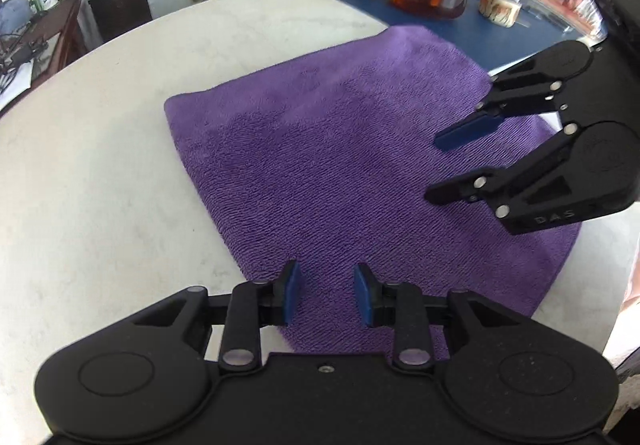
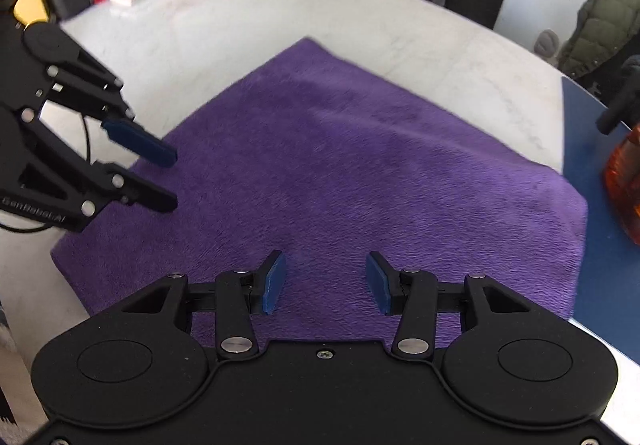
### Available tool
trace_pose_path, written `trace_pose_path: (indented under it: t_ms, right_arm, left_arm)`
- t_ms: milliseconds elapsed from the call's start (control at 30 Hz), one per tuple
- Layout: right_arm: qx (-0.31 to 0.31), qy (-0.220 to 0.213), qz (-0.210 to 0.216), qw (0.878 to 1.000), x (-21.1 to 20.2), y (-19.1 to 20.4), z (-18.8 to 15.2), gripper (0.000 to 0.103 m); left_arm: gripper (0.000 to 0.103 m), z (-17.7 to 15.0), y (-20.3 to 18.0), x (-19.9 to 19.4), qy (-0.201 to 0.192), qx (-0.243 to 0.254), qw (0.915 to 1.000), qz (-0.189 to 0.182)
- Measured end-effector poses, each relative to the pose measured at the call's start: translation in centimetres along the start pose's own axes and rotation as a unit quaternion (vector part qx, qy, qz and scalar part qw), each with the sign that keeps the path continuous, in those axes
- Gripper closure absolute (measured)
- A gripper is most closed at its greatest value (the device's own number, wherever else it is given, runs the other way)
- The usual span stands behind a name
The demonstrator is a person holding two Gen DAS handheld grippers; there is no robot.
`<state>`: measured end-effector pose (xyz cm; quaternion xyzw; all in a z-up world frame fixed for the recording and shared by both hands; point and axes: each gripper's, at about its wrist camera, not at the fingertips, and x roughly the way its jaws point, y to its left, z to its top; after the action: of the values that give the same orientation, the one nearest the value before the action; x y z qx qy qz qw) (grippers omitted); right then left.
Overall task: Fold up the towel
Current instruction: 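Move both open grippers to the folded towel's edge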
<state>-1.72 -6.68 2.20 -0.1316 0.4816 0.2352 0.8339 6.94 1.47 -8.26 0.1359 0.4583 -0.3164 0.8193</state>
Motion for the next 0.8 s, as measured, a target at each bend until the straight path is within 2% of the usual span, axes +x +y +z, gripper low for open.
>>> trace_pose_path:
  t_ms: [100, 300, 400, 600, 800]
  right_arm:
    - [0.002, 0.014, -0.002, 1.000, 0.2, 1.0, 0.9, 0.062]
    - [0.014, 0.034, 0.007, 0.999, 1.1, 3.1, 3.2, 0.062]
    - [0.011, 0.034, 0.021, 0.999, 1.7, 4.7, 4.6, 0.062]
    - [-0.039, 0.020, 0.054, 0.998, 3.3, 10.2, 8.1, 0.061]
    - [-0.085, 0.000, 0.088, 0.993, 4.2, 14.1, 10.4, 0.061]
  left_arm:
    - [0.075, -0.8, 1.6, -0.8, -0.013, -0.011, 0.9997, -0.019]
    - [0.075, -3.2, 5.2, -3.0, -0.022, -0.034, 0.9992, -0.005]
    - [0.075, -5.2, 7.3, -4.5, -0.021, -0.055, 0.9981, 0.017]
    - [0.075, -8.5, 10.7, -7.4, -0.010, -0.094, 0.9926, 0.076]
    - [0.073, -9.6, 11.8, -8.6, 0.002, -0.121, 0.9854, 0.120]
